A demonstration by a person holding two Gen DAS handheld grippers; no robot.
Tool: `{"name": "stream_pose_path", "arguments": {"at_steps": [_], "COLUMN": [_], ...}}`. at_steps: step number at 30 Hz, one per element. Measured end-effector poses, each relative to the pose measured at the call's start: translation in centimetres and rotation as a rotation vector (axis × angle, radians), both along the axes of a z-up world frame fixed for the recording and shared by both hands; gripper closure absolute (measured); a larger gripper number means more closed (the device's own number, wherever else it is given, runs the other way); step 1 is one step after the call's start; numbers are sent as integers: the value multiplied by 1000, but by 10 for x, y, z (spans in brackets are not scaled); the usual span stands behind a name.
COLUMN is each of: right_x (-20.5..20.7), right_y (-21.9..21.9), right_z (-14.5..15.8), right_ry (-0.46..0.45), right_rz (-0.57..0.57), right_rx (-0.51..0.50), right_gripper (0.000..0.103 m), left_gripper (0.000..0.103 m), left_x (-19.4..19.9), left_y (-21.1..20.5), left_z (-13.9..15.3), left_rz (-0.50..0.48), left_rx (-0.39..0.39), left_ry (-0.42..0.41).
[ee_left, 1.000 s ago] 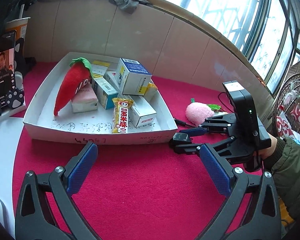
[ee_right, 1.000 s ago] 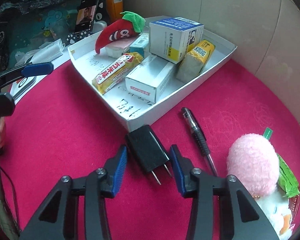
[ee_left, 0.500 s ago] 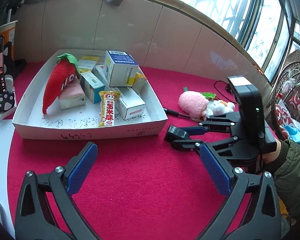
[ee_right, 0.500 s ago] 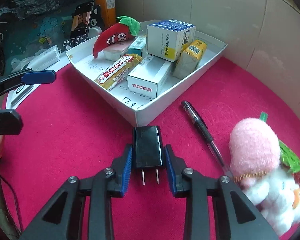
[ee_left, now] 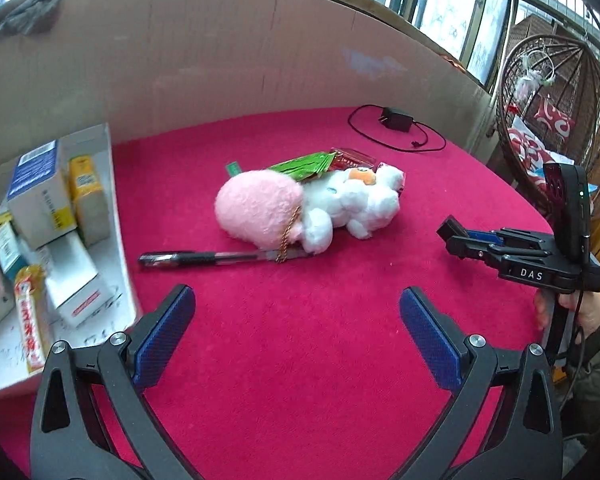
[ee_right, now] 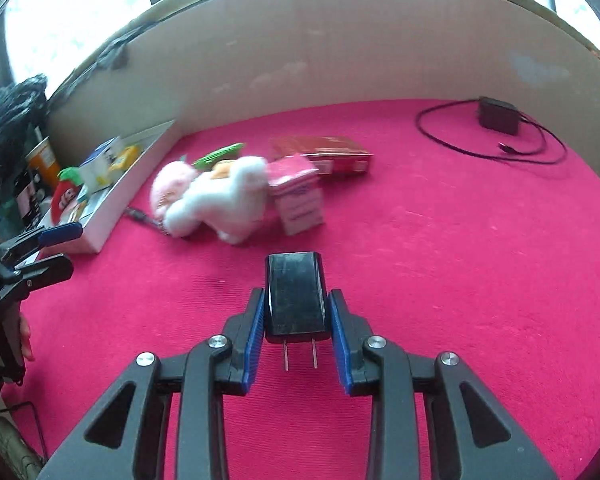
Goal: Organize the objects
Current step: 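Lower the open right tool around the black charger plug and close it, then grasp the pink plush ball with the left tool while the right tool holds the charger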
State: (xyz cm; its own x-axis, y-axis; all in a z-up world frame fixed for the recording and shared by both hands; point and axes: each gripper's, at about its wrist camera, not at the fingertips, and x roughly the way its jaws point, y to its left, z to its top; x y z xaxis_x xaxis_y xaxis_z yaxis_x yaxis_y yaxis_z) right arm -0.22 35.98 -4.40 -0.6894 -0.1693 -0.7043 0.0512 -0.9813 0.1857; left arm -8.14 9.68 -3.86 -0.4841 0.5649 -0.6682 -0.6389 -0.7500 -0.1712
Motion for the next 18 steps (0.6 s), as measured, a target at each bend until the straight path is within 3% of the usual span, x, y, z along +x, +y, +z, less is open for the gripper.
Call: {"name": "stream_pose_path", "arguments": {"at_steps": [6, 9, 13, 16, 18], "right_x": [3, 4, 3, 2, 1], "right_y": [14, 21, 33, 39, 40], "right_z": [-3, -5, -10, -14, -14], "right_ry": [20, 17, 3, -11, -13], "right_rz": [-12, 1, -4, -17, -18], "right_rx": [-87, -133, -200, -239, -248], "right_gripper": [72, 72, 72, 72, 72], "left_gripper": [0, 0, 0, 0, 0], "left_x": [-71, -98, -110, -106, -108], "left_y": [19, 26, 38, 52, 52], "left_z": [10, 6, -10, -21, -23], "left_rz": [141, 191, 171, 146, 163], "left_rx": [-14, -60, -86, -120, -96], "left_ry": [-47, -77, -142, -142, -141]}}
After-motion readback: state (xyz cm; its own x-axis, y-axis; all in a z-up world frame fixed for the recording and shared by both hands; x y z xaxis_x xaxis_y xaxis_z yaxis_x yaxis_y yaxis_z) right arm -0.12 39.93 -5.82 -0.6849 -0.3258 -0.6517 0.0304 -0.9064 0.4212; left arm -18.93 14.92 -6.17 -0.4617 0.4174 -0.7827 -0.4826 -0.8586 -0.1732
